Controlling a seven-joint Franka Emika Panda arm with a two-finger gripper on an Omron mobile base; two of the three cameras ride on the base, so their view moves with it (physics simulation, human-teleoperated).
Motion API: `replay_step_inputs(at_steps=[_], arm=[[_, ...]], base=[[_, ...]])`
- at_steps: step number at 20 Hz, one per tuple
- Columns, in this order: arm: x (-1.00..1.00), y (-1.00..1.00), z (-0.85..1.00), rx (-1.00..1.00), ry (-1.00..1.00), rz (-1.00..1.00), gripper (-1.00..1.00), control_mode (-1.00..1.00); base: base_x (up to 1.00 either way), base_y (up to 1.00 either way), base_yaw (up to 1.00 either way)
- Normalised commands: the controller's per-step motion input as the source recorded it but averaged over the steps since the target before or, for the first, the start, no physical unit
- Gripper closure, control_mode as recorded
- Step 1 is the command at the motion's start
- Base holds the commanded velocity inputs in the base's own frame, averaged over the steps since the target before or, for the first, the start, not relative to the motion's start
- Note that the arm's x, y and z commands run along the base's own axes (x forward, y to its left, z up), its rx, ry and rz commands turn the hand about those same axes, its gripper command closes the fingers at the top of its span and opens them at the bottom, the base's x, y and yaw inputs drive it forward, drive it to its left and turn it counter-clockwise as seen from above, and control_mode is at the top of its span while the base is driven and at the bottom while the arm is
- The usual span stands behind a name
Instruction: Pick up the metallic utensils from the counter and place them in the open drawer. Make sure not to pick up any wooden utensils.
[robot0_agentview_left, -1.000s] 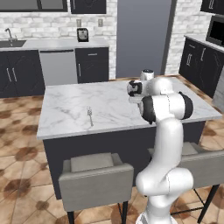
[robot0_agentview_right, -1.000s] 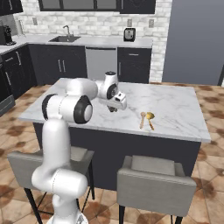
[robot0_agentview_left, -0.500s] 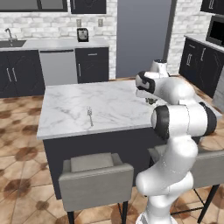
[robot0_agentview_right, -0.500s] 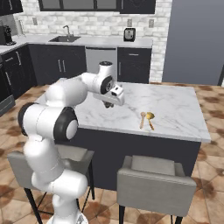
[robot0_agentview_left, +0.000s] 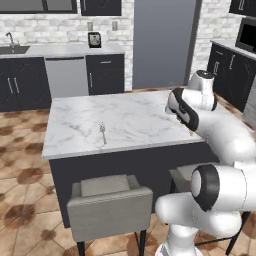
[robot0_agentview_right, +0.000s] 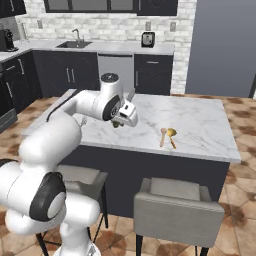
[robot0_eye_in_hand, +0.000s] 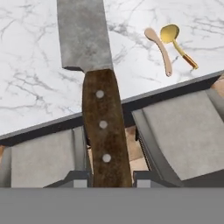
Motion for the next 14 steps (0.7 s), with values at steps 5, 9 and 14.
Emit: replay_step_inputs(at_steps=[5, 9, 14], arm=[[-1.00, 0.00, 0.46, 0.00, -0.01, 0.09, 1.00, -1.00], [-1.00, 0.06, 0.48, -0.03, 0.05, 0.14, 1.00, -1.00], [-0.45, 0.22, 0.06, -0.06, 0.23, 0.11, 1.00, -1.00]], base=[[0.00, 0.00, 0.00], [0.00, 0.00, 0.00], [0.00, 0.00, 0.00]])
